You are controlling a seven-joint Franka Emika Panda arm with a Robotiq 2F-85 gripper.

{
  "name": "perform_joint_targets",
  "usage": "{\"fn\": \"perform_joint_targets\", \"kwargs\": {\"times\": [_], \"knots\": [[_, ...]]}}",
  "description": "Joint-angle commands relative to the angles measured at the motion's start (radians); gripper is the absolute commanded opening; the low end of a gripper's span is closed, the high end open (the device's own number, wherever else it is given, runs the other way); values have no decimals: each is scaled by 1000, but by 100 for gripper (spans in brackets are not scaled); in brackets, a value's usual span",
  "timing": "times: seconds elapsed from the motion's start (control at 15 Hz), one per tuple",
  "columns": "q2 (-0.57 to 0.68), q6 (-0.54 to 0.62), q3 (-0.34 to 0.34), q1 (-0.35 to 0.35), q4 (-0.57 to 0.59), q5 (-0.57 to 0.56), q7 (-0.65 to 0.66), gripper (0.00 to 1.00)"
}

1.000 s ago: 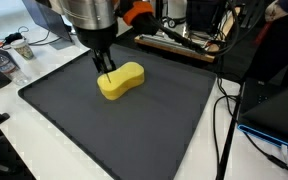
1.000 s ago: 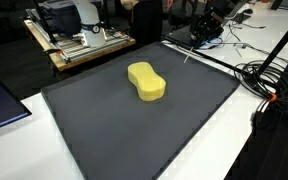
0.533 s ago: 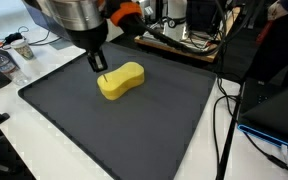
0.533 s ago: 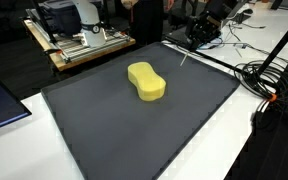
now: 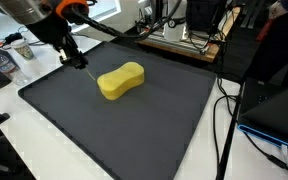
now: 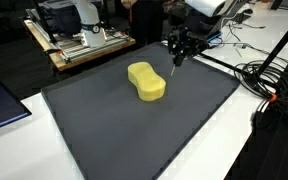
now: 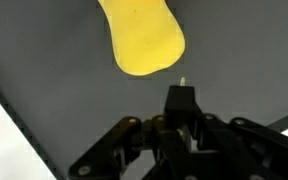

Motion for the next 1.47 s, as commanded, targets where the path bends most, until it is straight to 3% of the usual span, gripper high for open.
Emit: {"fn": "perform_joint_targets", "kwargs": {"times": [0.0, 0.67, 1.07, 1.4], "knots": [[29, -6, 35, -88, 56, 99, -50, 4], [51, 30, 49, -281, 49, 254, -82, 4], [29, 70, 66, -392, -22, 330, -174, 4], [-44, 106, 71, -451, -148, 357, -262, 4]]}}
